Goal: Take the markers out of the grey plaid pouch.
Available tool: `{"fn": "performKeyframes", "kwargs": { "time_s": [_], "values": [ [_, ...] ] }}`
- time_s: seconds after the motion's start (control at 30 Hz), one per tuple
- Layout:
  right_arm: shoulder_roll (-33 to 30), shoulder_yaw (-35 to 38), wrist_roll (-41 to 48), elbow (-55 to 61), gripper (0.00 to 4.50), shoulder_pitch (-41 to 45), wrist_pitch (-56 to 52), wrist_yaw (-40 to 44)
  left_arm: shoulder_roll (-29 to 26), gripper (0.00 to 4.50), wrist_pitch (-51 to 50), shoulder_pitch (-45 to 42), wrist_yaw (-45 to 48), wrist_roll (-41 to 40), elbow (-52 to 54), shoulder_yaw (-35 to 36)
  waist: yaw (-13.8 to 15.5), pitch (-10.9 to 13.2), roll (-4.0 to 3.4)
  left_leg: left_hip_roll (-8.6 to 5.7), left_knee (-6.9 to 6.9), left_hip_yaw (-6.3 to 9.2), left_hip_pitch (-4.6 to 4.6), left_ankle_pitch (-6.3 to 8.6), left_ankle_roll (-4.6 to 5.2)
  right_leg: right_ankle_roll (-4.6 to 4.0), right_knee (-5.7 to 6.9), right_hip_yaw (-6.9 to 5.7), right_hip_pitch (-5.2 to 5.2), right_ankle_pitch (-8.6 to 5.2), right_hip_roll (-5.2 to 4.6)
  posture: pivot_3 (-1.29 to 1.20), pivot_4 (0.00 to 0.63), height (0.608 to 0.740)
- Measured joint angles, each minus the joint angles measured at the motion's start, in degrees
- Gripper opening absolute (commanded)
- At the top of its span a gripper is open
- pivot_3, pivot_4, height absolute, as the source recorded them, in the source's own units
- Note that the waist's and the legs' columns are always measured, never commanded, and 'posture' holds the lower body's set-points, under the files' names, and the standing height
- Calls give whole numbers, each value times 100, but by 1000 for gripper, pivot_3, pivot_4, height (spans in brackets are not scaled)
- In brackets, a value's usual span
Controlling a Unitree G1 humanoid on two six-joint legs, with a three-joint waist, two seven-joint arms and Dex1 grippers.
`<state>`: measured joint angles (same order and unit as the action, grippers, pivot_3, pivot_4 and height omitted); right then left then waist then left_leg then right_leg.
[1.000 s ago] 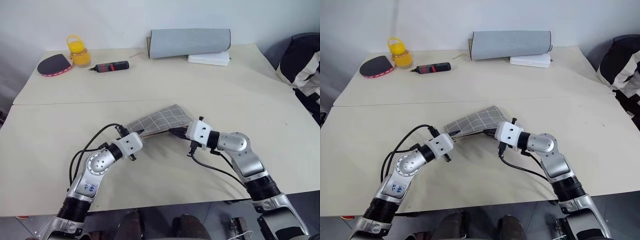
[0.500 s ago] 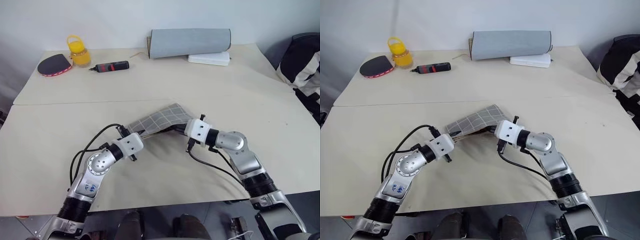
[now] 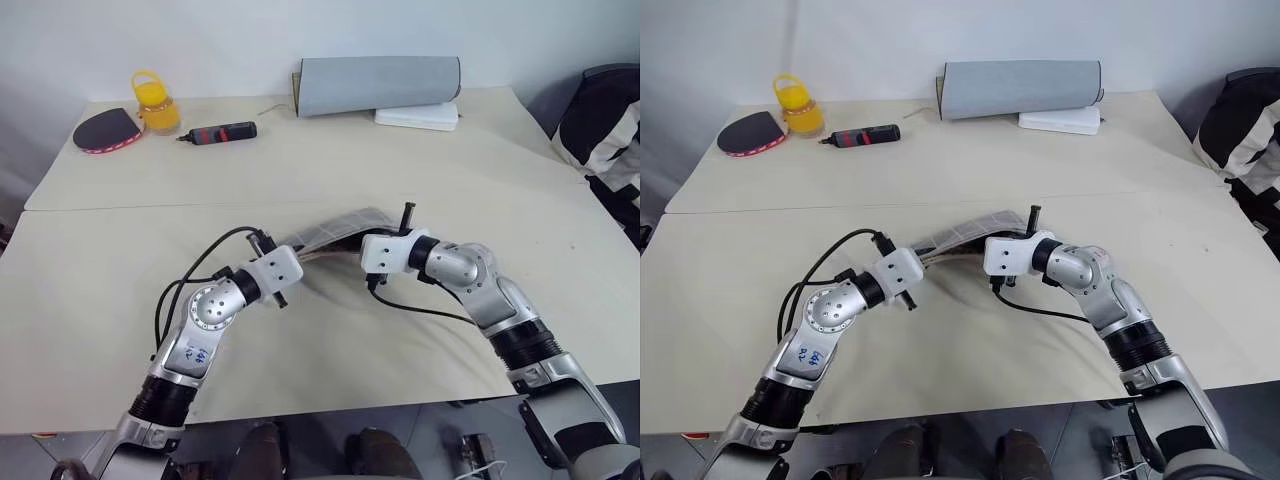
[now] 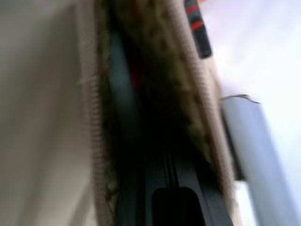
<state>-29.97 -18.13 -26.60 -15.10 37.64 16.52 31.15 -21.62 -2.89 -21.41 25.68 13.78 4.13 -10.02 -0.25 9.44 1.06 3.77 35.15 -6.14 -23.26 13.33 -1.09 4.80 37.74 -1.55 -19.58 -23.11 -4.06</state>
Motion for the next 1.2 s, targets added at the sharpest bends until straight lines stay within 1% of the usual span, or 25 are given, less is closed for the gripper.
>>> {"fn": "performKeyframes", "kwargs": {
  "time_s": [0.1, 0.2, 0.4, 0.43, 0.53, 0.57, 0.6, 0.7, 0.73, 0.8, 0.83, 0.9, 0.93, 1.0, 1.1, 1.2],
  "values": [
    [19, -118, -209, 0, 22, -92, -43, -120, 23, 0, -178, -35, 63, 1, 20, -20, -3, 0, 0, 4, -1, -7, 0, 0, 0, 0, 0, 11, -2, 0, 7, 0, 150, 740],
    [67, -157, -235, 2, 578, -174, -75, -125, 23, 0, -264, -34, 81, 4, 25, -34, -4, 0, 0, 7, 0, -10, 0, 0, 0, 0, -1, 18, -3, 0, 12, 0, 150, 740],
    [116, -154, -118, 44, 2545, -164, -137, -111, 16, 0, -285, -18, 82, 22, 24, -73, 1, 0, 0, 8, 1, -12, 1, 0, 0, 0, -2, 24, -3, 0, 14, 0, 150, 740],
    [116, -154, -114, 44, 2967, -162, -135, -111, 16, 0, -285, -16, 82, 22, 24, -81, 1, 0, 0, 8, 1, -12, 1, 0, 0, 0, -2, 25, -3, 0, 14, 0, 150, 740],
    [118, -156, -114, 44, 3976, -155, -118, -111, 17, 0, -262, -16, 82, 22, 24, -133, -2, 0, 0, 8, 1, -13, 1, 0, 0, 0, -1, 27, -3, 0, 16, 0, 150, 740],
    [123, -156, -114, 44, 4283, -149, -104, -111, 17, 0, -258, -16, 82, 22, 25, -139, -4, 0, 0, 9, 1, -13, 1, 0, 0, 0, -1, 28, -3, 0, 17, 0, 150, 740],
    [126, -156, -113, 44, 4467, -146, -86, -111, 16, 0, -258, -16, 79, 22, 25, -138, -4, 0, 0, 9, 1, -14, 2, 0, 0, 0, -1, 29, -4, 0, 17, 0, 150, 740],
    [130, -156, -105, 44, 4467, -124, -79, -111, -4, 0, -263, -16, 77, 20, 24, -126, -6, 0, 0, 10, 1, -15, 2, 0, 0, 0, 0, 30, -4, 0, 18, 0, 150, 740],
    [130, -156, -95, 44, 4283, -104, -91, -111, -14, 0, -266, -16, 78, 13, 24, -114, -6, 0, 0, 10, 1, -16, 2, 0, 0, 0, 0, 31, -4, 0, 18, 0, 150, 740],
    [137, -145, 12, 44, 3827, -87, -152, -81, -23, 0, -275, -16, 82, 2, 24, -99, -3, 0, 0, 11, 1, -16, 3, 0, 0, 0, 0, 31, -4, 0, 18, 0, 150, 740],
    [139, -139, 69, 44, 3528, -87, -173, -59, -26, 0, -286, -13, 94, -13, 24, -83, 0, 0, 0, 10, 2, -16, 3, 0, 0, 0, 0, 31, -4, 0, 18, 0, 150, 740],
    [136, -136, 136, 44, 2735, -87, -178, -20, -25, 0, -304, -9, 132, -59, 24, -30, -1, 0, 0, 10, 2, -17, 3, 0, 0, 0, 0, 31, -3, 0, 17, 0, 150, 740],
    [131, -136, 163, 45, 2439, -87, -183, 22, -23, 0, -327, -9, 147, -96, 24, -12, -1, 0, 0, 10, 2, -17, 3, 0, 0, 0, -1, 31, -3, 0, 18, 0, 150, 740],
    [95, -135, 261, 112, 2439, -87, -243, 180, 18, 0, -412, -10, 181, -220, 23, 24, 1, 0, 0, 10, 2, -17, 3, 0, 0, 0, 0, 31, -4, 0, 17, 0, 150, 740],
    [-20, -151, 424, 380, 2439, -56, -525, 700, 72, 0, -598, -27, 355, -517, 23, 72, 0, 0, 0, 10, 2, -17, 3, 1, 0, 0, 2, 31, -4, 0, 18, 0, 150, 740],
    [-117, -182, 497, 531, 2439, 153, -882, 1311, -5, 0, -846, -64, 823, -972, 24, 133, -4, 0, 0, 12, 4, -17, 3, 0, 0, 0, 1, 31, -4, 0, 21, 0, 150, 740]
  ]
}}
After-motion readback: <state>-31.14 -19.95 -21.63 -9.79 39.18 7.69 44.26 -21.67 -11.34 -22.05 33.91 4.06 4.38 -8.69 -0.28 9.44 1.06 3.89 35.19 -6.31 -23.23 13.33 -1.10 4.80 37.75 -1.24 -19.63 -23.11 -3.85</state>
